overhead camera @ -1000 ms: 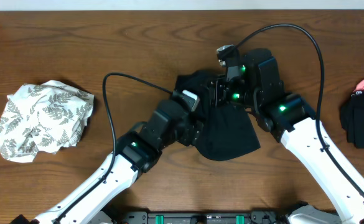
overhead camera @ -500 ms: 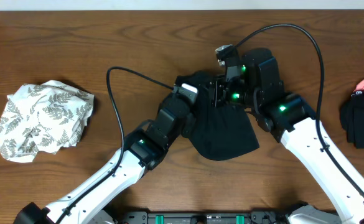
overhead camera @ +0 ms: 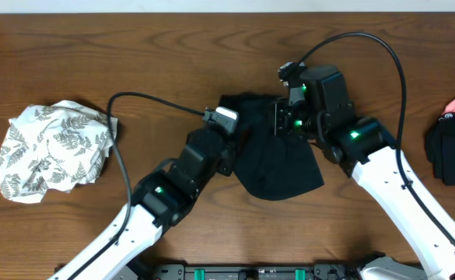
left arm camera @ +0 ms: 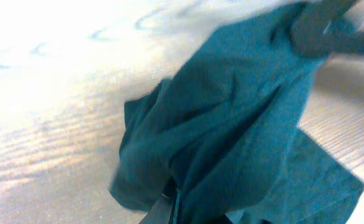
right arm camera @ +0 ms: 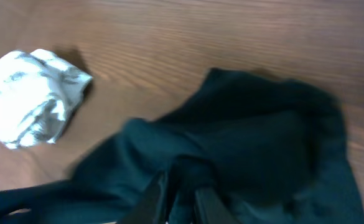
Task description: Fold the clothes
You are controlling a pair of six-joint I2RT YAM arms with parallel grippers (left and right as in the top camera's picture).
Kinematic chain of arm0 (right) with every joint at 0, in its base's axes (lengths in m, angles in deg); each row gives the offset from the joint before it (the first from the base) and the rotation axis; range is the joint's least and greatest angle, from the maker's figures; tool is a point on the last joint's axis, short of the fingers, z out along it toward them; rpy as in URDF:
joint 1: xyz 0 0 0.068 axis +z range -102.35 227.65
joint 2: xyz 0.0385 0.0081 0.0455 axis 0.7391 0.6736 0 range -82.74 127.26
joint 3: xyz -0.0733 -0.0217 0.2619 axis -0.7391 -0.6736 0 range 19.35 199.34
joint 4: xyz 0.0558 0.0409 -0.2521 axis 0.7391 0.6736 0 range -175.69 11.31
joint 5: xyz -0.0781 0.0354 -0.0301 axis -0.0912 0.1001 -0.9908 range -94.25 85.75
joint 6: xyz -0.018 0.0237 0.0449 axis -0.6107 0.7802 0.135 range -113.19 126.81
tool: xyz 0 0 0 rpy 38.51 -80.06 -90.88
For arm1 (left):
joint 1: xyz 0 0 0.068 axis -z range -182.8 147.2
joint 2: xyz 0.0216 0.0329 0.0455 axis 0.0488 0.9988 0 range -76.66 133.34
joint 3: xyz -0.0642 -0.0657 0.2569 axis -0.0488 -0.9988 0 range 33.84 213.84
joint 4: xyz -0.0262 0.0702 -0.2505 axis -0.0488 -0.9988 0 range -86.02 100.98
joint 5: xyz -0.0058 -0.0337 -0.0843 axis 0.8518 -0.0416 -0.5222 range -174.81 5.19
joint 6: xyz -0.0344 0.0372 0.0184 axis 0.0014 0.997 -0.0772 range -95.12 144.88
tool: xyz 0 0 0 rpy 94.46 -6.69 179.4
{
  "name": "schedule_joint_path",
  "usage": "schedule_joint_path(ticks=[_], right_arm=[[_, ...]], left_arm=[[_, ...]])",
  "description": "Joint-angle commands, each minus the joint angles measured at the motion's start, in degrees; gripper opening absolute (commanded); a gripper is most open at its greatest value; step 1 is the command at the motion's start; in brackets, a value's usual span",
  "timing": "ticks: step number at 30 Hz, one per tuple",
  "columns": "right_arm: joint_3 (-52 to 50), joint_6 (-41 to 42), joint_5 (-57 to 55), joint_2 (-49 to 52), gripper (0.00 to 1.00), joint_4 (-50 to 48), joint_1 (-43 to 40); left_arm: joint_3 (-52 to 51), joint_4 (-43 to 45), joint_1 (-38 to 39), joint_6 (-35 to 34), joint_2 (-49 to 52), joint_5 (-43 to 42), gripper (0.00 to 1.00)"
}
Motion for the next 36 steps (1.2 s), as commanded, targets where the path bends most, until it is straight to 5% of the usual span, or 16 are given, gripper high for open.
schedule_joint_path(ticks=[1, 2, 5, 7, 20, 36], right_arm=[[0.0, -3.5, -3.7, -0.2, 0.25, 1.4, -1.2], [0.0, -4.4, -3.7, -0.2, 0.35, 2.0, -1.3], [0.0, -6.7, -3.7, -0.2, 0.87, 3.8, -1.4], [0.0, -8.0, -3.7, -0.2, 0.96, 5.3, -1.6], [-0.3, -17.2, -3.1, 2.2, 0.93, 11.7, -1.4], [-0.5, -35.7, 10.7, 5.1, 0.94, 17.7, 0.7]], left_arm=[[1.9, -0.2, 0.1, 0.3, -2.4, 1.2, 0.06], [2.2, -0.2, 0.1, 0.3, -2.7, 1.6, 0.06], [4.1, -1.7, -0.1, 0.2, -2.8, 3.1, 0.06], [6.5, -3.8, -0.7, 0.1, -2.6, 3.5, 0.06], [14.2, -5.2, -6.4, 4.2, -2.3, 5.4, 0.06], [17.8, -3.1, -11.2, 9.9, -1.7, 7.3, 0.06]])
